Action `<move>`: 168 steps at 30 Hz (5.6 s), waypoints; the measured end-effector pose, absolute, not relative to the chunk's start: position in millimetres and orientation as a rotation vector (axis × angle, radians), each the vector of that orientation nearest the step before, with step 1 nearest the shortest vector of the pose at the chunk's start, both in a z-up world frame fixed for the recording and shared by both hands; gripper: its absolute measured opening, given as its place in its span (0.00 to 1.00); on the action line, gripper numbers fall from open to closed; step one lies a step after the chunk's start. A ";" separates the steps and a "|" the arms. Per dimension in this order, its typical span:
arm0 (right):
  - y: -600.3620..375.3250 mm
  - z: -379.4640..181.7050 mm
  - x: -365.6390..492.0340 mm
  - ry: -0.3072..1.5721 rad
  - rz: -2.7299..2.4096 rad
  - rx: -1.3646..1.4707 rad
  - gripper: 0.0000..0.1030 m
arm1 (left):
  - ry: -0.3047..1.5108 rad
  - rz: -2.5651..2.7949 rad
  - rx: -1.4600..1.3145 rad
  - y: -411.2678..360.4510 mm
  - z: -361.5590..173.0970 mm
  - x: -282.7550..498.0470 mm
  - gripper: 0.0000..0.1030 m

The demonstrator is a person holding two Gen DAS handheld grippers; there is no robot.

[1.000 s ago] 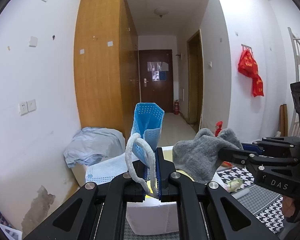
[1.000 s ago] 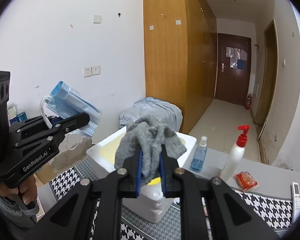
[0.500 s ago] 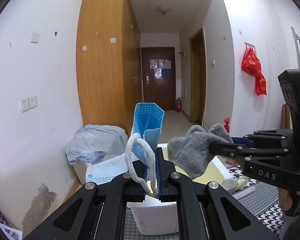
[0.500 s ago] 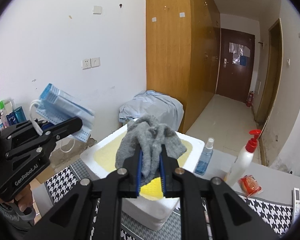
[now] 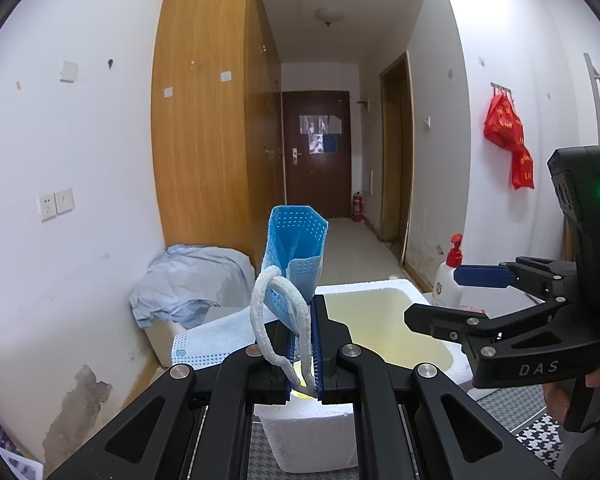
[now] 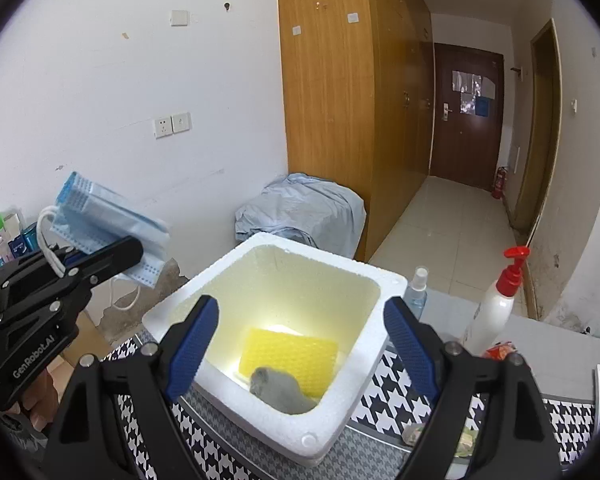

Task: Organize soft objects
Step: 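Open the right tool to drop the grey sock into the foam box, then lower the blue mask into the foam box and open the left tool, then withdraw both tools from the foam box back toward the table, then move the left tool down to the wrapped cabbage package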

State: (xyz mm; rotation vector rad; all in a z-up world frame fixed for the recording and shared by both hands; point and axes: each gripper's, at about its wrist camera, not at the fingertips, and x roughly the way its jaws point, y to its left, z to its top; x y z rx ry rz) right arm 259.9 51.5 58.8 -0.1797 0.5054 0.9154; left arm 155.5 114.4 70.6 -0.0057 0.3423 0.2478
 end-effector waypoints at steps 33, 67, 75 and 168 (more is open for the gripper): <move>-12.1 50.8 268.8 0.486 0.761 -0.133 0.99 | 0.395 0.118 0.000 93.0 66.8 188.9 0.08; -47.8 50.0 269.1 0.474 0.720 -0.109 0.99 | 0.420 0.160 0.003 76.8 61.2 205.3 0.98; -59.5 55.7 261.5 0.456 0.714 -0.095 0.99 | 0.407 0.150 0.024 64.4 66.9 194.7 0.98; -186.5 -58.0 253.5 0.585 0.572 -0.068 0.99 | 0.568 -0.045 -0.042 -61.0 -40.5 233.6 0.99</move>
